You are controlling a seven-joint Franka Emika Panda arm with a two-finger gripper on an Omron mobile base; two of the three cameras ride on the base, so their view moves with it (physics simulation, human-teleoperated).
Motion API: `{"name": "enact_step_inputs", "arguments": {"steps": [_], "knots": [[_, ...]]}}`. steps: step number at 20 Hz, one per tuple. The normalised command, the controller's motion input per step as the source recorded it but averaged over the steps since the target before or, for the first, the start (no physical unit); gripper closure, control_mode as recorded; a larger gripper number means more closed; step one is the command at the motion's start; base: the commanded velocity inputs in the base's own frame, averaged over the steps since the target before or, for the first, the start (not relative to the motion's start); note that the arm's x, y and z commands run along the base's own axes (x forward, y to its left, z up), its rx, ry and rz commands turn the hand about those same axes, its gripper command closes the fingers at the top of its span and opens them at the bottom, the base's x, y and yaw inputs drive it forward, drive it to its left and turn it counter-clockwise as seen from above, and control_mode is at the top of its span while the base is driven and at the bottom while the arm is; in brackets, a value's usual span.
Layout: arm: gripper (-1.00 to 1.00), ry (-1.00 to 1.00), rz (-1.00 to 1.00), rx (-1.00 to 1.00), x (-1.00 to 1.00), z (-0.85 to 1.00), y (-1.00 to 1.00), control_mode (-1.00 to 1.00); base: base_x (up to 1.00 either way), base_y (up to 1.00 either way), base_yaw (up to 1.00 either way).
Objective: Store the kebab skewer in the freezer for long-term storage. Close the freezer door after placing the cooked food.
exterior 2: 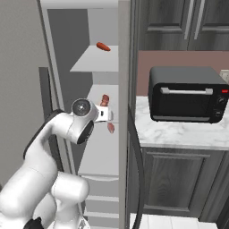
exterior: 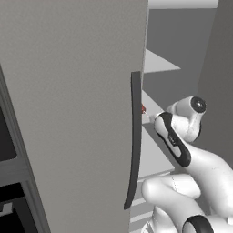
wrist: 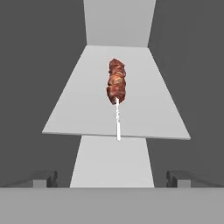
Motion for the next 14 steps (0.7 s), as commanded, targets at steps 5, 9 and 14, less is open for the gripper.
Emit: {"name": "enact_step_inputs", "arguments": {"steps": [5, 9, 14], "knots": [[-1.0, -0.03, -0.01, 0.0, -0.79, 0.48, 0.0, -1.0, 0.0, 0.0, 0.0], [-1.0, 0.0, -0.02, 0.0, -0.65, 0.45, 0.0, -1.0, 0.0, 0.0, 0.0], [-1.0, 0.01, -0.02, 0.0, -0.57, 0.54, 0.0, -1.0, 0.0, 0.0, 0.0]]}}
